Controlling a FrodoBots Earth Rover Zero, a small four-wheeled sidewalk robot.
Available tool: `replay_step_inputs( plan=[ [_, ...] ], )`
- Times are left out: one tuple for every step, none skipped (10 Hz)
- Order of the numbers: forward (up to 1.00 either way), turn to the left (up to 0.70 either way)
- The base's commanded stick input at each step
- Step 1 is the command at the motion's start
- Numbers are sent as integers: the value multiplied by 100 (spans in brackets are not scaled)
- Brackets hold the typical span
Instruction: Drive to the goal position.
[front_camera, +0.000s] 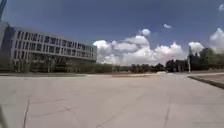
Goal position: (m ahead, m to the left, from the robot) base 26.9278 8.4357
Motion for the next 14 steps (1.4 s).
replay_step_inputs(
  plan=[
    [100, 0],
    [100, 0],
    [100, 0],
    [100, 0],
    [100, 0],
    [100, 0],
    [100, 0],
    [100, 0],
    [100, 0],
    [100, 0],
    [100, 0],
    [100, 0],
    [100, 0],
    [100, 0]
  ],
)
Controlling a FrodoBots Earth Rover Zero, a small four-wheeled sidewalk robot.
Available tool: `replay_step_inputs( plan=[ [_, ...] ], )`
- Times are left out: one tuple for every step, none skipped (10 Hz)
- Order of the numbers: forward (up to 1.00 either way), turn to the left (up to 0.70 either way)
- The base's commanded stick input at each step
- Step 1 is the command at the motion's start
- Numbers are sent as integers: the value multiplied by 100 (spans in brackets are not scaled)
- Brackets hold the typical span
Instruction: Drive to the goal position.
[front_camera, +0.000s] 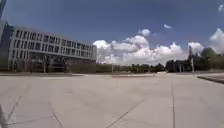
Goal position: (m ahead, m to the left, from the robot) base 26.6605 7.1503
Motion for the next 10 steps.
replay_step_inputs(
  plan=[
    [100, 0],
    [100, 0],
    [100, 0],
    [100, 0],
    [100, 0],
    [100, 0],
    [100, 0],
    [100, 0],
    [100, 27],
    [100, 27]
  ],
)
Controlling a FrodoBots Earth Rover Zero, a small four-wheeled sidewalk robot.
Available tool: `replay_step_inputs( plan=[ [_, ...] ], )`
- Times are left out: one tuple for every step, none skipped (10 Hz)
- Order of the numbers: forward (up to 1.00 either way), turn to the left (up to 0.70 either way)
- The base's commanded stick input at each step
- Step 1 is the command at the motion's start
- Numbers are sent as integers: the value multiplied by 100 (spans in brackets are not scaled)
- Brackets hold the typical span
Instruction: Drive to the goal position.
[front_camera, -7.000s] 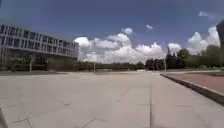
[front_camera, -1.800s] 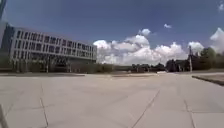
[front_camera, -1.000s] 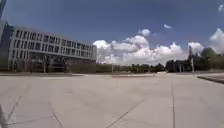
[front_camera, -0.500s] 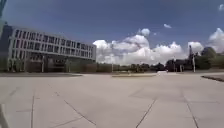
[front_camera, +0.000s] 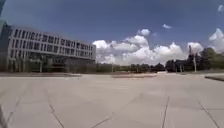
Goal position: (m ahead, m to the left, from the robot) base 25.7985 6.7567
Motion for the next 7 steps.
replay_step_inputs(
  plan=[
    [100, 27],
    [100, 27],
    [100, 27],
    [100, 27],
    [100, 27],
    [100, 27],
    [100, 27]
  ],
)
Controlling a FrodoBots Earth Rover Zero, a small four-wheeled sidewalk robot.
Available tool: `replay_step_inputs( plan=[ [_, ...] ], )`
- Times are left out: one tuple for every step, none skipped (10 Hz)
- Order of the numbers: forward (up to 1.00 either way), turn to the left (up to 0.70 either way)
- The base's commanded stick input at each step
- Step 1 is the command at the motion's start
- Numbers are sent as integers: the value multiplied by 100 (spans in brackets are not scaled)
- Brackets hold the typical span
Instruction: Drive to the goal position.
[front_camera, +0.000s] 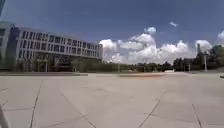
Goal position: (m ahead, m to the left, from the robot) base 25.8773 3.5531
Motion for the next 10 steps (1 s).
replay_step_inputs(
  plan=[
    [100, 27],
    [100, 27],
    [100, 27],
    [100, 0],
    [100, 0],
    [100, 0],
    [100, 0],
    [100, 0],
    [100, 0],
    [100, 0]
  ],
)
